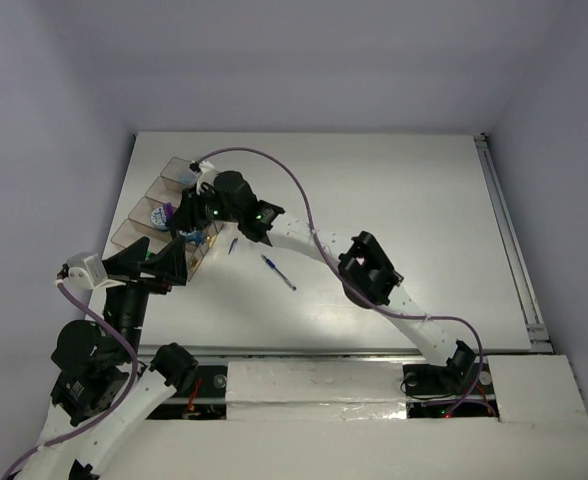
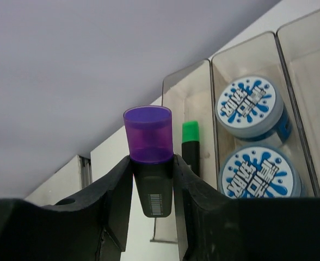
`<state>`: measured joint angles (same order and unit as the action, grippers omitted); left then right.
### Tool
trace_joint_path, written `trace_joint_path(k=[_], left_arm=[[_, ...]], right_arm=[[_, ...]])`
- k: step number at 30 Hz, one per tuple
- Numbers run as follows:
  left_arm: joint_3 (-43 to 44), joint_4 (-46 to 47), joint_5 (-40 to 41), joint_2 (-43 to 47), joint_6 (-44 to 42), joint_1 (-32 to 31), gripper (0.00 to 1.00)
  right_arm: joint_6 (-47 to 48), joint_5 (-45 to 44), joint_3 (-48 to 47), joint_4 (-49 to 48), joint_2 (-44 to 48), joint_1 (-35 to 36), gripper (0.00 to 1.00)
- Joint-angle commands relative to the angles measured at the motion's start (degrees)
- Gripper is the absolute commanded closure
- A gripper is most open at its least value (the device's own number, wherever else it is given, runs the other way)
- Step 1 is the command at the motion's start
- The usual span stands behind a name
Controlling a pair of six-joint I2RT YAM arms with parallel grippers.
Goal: Sort the stationery into containers
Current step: Place the pen in the storage box.
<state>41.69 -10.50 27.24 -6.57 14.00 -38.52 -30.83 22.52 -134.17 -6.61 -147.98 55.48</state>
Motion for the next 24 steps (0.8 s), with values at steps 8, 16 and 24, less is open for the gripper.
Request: trace_joint_path(k=[8, 16, 24], left_arm=[[-0.47, 2.86, -0.44, 0.59, -0.38, 0.03, 0.15], [-0.47, 2.77, -0.35, 0.50, -0.38, 0.03, 0.15], [-0.56, 2.85, -0.35, 0.24, -0.38, 0.03, 0.15]], right_arm=[[8.32, -5.12, -7.34, 5.91, -4.07, 3.31, 0.73], [10.96, -6.35, -6.72, 8.37, -4.07, 4.37, 0.57], [12.11, -6.35, -6.72, 8.02, -2.31, 4.37, 0.36]])
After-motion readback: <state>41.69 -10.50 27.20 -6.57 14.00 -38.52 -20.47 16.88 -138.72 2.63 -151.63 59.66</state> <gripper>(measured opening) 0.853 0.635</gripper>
